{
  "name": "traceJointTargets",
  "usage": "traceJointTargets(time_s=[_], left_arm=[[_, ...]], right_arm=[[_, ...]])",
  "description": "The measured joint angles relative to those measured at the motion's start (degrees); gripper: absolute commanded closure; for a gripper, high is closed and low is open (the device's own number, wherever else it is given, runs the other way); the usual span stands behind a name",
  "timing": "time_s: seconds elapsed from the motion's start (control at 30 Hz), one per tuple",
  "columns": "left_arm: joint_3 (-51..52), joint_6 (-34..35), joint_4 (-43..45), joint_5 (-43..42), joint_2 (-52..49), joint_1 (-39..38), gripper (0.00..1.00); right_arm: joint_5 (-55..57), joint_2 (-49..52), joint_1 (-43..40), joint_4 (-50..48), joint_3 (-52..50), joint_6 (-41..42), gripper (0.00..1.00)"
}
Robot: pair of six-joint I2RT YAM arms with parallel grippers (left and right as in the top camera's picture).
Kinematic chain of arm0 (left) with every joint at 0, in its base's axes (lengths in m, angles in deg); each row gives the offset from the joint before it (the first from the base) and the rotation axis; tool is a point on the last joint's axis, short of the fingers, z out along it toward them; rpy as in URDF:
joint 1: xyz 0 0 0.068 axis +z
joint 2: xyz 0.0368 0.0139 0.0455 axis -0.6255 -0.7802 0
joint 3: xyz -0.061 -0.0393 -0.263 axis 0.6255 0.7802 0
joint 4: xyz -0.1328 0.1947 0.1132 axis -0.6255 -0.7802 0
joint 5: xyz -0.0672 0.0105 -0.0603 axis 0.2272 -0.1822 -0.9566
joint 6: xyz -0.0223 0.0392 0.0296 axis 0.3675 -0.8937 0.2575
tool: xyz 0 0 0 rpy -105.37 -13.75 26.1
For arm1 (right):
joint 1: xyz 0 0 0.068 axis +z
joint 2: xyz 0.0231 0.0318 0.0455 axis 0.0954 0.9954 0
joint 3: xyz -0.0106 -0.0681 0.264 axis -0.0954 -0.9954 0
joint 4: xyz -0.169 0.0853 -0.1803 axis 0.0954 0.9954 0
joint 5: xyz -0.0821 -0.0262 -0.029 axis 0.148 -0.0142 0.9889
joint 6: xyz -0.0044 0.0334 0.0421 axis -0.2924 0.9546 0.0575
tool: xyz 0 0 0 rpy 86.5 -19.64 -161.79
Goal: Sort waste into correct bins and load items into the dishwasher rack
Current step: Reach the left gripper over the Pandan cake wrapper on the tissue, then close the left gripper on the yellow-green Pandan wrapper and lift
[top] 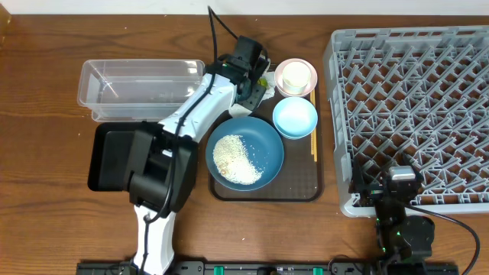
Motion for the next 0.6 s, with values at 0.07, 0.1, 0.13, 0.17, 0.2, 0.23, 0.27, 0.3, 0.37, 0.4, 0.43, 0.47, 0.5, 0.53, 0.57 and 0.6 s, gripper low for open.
traceJointTargets(time_s=[0.07, 0.1, 0.13, 0.17, 0.2, 0.23, 0.27, 0.3, 0.37, 0.4, 0.43, 0.47, 0.5, 0.53, 0.57, 0.6], left_arm=[[0.0, 0.0, 0.4, 0.0, -1.0, 0.0, 0.39], [0.0, 0.0, 0.7, 0.0, -1.5, 0.0, 0.39], [0.0, 0.0, 1.0, 0.0, -1.9, 0.0, 0.39], [0.0, 0.0, 1.2, 0.0, -2.2, 0.0, 0.42], [0.0, 0.0, 1.5, 0.0, -2.3, 0.0, 0.43], [0.0, -0.2, 1.9, 0.0, -2.4, 0.0, 0.43], [0.0, -0.3, 2.4, 0.0, -2.4, 0.0, 0.44], [0.0, -0.4, 3.0, 0.0, -2.4, 0.0, 0.46], [0.0, -0.6, 3.8, 0.0, -2.4, 0.0, 0.48], [0.0, -0.8, 3.9, 0.1, -2.4, 0.0, 0.49], [0.0, -0.8, 4.1, 0.3, -2.4, 0.0, 0.49], [0.0, -0.9, 4.3, 0.7, -2.4, 0.0, 0.49], [0.0, -0.9, 4.4, 1.0, -2.4, 0.0, 0.49], [0.0, -0.9, 4.5, 1.2, -2.4, 0.0, 0.49], [0.0, -0.9, 4.5, 1.4, -2.4, 0.0, 0.49], [0.0, -0.9, 4.5, 1.5, -2.4, 0.0, 0.49]], right_arm=[[0.0, 0.0, 0.0, 0.0, 0.0, 0.0, 0.01], [0.0, 0.0, 0.0, 0.0, 0.0, 0.0, 0.01], [0.0, 0.0, 0.0, 0.0, 0.0, 0.0, 0.01], [0.0, 0.0, 0.0, 0.0, 0.0, 0.0, 0.01], [0.0, 0.0, 0.0, 0.0, 0.0, 0.0, 0.01], [0.0, 0.0, 0.0, 0.0, 0.0, 0.0, 0.01], [0.0, 0.0, 0.0, 0.0, 0.0, 0.0, 0.01], [0.0, 0.0, 0.0, 0.0, 0.0, 0.0, 0.01], [0.0, 0.0, 0.0, 0.0, 0.0, 0.0, 0.01], [0.0, 0.0, 0.0, 0.0, 0.0, 0.0, 0.01], [0.0, 0.0, 0.0, 0.0, 0.0, 0.0, 0.01], [0.0, 0.0, 0.0, 0.0, 0.0, 0.0, 0.01], [0.0, 0.0, 0.0, 0.0, 0.0, 0.0, 0.01], [0.0, 0.0, 0.0, 0.0, 0.0, 0.0, 0.01], [0.0, 0.0, 0.0, 0.0, 0.0, 0.0, 0.01], [0.0, 0.0, 0.0, 0.0, 0.0, 0.0, 0.01]])
